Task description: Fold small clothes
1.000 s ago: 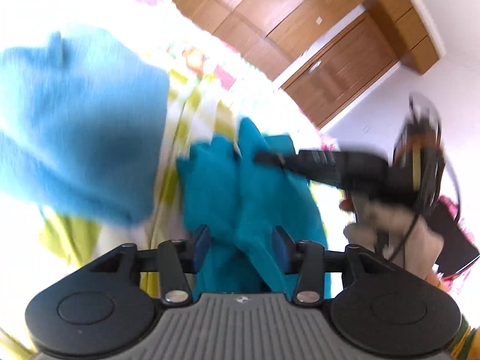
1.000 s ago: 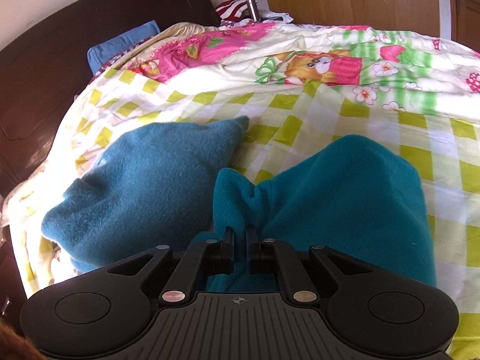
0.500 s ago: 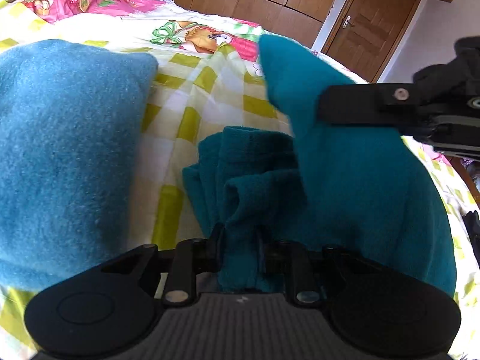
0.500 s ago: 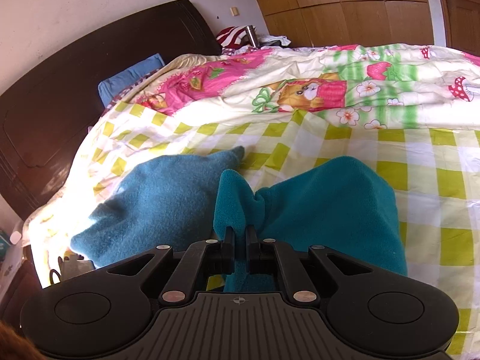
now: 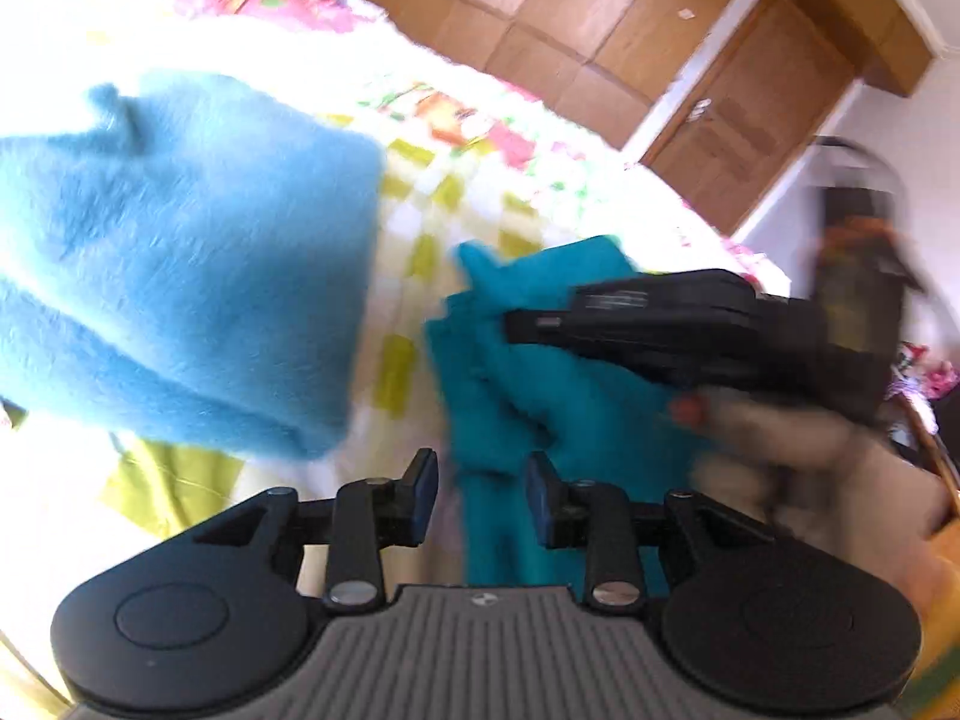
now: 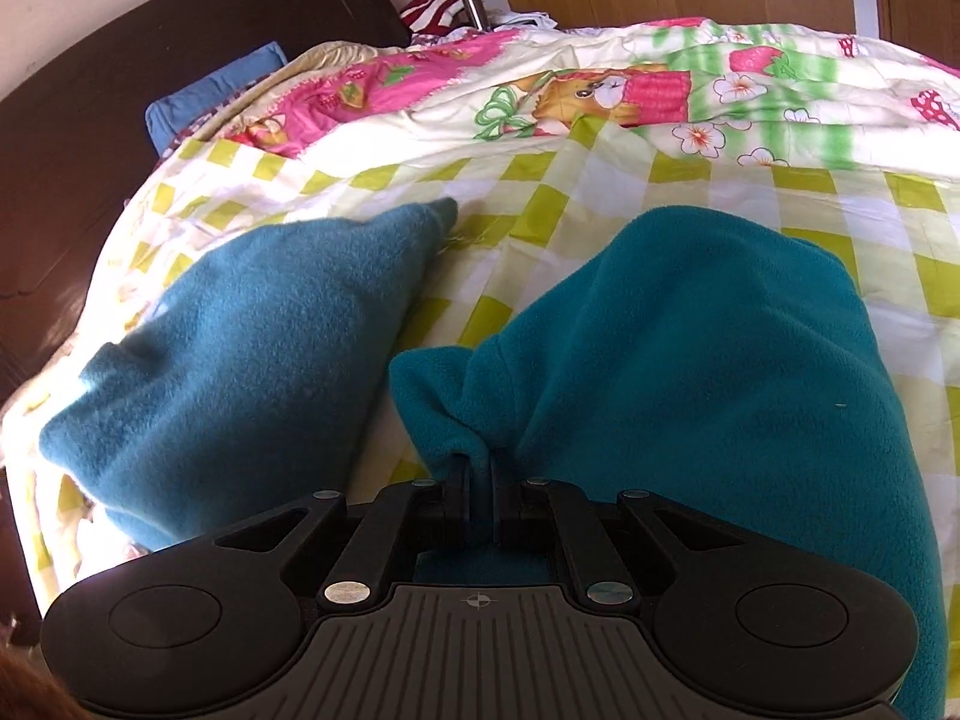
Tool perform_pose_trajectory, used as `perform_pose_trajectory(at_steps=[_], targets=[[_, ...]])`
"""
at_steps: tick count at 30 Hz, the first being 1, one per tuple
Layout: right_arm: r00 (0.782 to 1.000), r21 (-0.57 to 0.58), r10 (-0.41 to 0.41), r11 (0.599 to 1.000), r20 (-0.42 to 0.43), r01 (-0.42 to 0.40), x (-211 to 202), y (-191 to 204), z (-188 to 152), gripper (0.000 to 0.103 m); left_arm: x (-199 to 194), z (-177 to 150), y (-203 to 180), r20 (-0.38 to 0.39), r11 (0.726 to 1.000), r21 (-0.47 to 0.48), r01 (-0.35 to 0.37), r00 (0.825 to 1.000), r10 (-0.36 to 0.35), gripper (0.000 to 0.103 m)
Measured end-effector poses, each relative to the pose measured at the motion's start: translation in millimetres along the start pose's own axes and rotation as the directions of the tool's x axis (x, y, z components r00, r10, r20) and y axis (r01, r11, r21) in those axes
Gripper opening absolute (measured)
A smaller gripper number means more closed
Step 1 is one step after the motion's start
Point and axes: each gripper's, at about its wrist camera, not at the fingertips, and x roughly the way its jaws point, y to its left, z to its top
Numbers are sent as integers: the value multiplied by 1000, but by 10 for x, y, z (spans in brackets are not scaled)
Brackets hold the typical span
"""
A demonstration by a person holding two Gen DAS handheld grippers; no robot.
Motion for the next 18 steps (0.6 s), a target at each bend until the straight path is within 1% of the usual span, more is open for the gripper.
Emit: perform_pose_trajectory(at_steps=[1,2,3,4,5,6,7,8,9,10,11,12,13,14,15,17,18], targets=[[1000,14,1,1000,-6,0,24,-4,19,8,-52,-33,-92,11,999,24,31,999,-31,47],[1000,18,5,1000,-20,-5,58,-1,38,8,-87,-63,-197,29,997,59,47,998,-49,47],[999,9,9,1000,-34,-9,83,11,56,9,-85,-84,-327,47,993,112,47,997,-53,48],[999,0,13,1000,-43,-13,91,22,69,12,-42,-125,-419,47,986,164,21,998,-29,51],[998,-12,28,1000,-53,-28,88,28,88,12,43,-175,-461,22,981,196,-15,1000,11,51],[996,-9,55,998,-64,-55,74,5,104,15,183,-217,-438,-28,979,197,-51,998,57,51],[994,8,81,997,-67,-81,51,-38,122,16,373,-250,-382,-97,978,186,-98,988,117,53],[992,22,104,994,-66,-103,14,-87,141,16,514,-283,-301,-160,976,166,-143,972,169,56],[990,33,128,991,-66,-126,-66,-143,176,16,536,-278,-205,-205,986,104,-133,967,153,57],[987,47,147,988,-57,-145,-164,-191,196,16,513,-235,-167,-214,990,72,-118,968,130,59],[985,58,169,984,-33,-167,-309,-247,215,17,492,-220,-175,-215,989,82,-121,967,136,61],[985,53,170,984,1,-170,-433,-286,218,21,473,-240,-213,-213,983,119,-141,963,164,64],[987,33,155,987,41,-157,-577,-327,209,32,468,-277,-252,-214,977,148,-153,960,183,64],[990,11,119,993,72,-120,-700,-359,199,39,480,-311,-294,-218,973,166,-159,957,193,64],[990,-20,96,995,106,-95,-802,-372,187,44,497,-333,-334,-216,969,182,-168,954,206,64],[988,-94,87,993,127,-75,-849,-322,179,44,500,-346,-400,-200,961,207,-184,954,226,63],[991,-121,60,992,120,-45,-790,-251,193,44,508,-362,-437,-196,958,216,-189,953,233,62]])
